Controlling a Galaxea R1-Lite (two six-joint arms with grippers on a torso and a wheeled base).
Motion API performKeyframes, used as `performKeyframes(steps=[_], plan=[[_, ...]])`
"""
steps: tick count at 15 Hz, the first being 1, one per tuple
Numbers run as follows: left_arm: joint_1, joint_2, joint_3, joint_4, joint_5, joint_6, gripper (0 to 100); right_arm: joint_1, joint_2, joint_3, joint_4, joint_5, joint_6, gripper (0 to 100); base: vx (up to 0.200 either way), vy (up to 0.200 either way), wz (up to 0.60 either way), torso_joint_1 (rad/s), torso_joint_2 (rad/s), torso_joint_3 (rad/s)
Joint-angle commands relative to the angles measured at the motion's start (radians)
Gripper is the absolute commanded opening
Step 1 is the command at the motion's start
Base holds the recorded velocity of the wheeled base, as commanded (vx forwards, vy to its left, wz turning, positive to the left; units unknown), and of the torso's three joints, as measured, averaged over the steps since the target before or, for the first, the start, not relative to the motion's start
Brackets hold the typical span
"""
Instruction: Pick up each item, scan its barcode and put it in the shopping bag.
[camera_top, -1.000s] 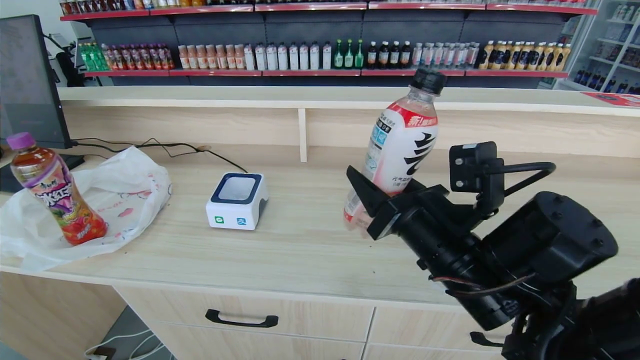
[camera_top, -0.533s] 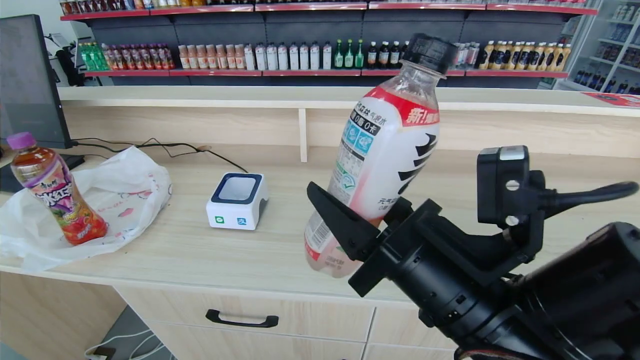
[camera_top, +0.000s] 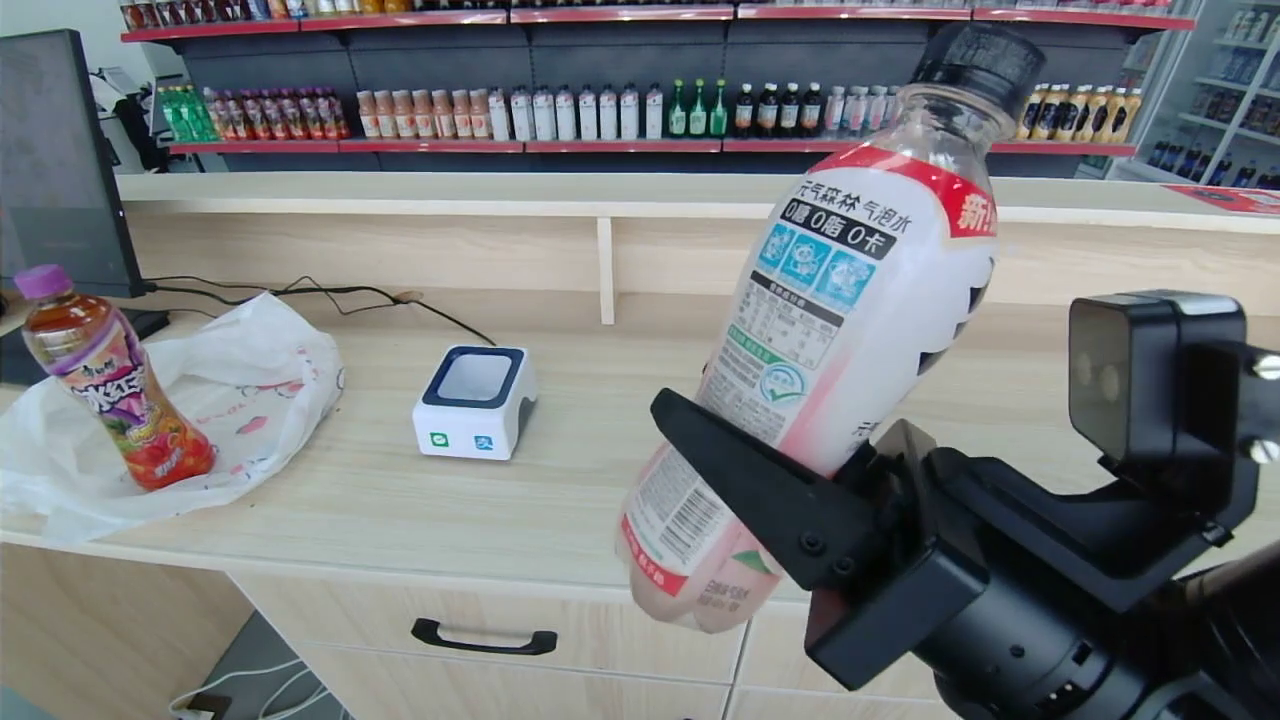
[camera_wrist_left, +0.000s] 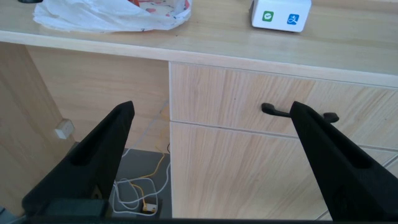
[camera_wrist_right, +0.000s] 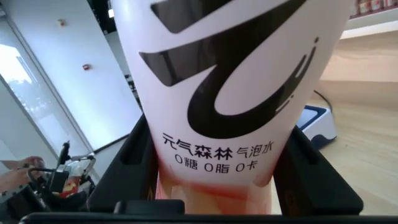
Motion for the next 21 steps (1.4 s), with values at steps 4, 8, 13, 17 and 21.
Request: performKeyframes(steps=[4, 8, 13, 17, 21], plan=[[0.000, 0.000, 0.000, 0.000, 0.000, 0.001, 100, 0.000, -0.053, 0.027, -0.001, 0.005, 0.127, 0, 0.000, 0.000, 0.00, 0.000, 0.00, 0.000], [0.000, 0.000, 0.000, 0.000, 0.000, -0.001, 100, 0.002, -0.073, 0.032, -0.001, 0.006, 0.189, 0, 0.000, 0.000, 0.00, 0.000, 0.00, 0.000], [0.000, 0.000, 0.000, 0.000, 0.000, 0.001, 100, 0.003, -0.097, 0.044, -0.001, 0.006, 0.213, 0, 0.000, 0.000, 0.00, 0.000, 0.00, 0.000], [0.000, 0.000, 0.000, 0.000, 0.000, 0.001, 100, 0.009, -0.111, 0.058, -0.001, 0.006, 0.215, 0, 0.000, 0.000, 0.00, 0.000, 0.00, 0.000], [0.000, 0.000, 0.000, 0.000, 0.000, 0.002, 100, 0.051, -0.113, 0.096, -0.001, 0.005, 0.210, 0, 0.000, 0.000, 0.00, 0.000, 0.00, 0.000]])
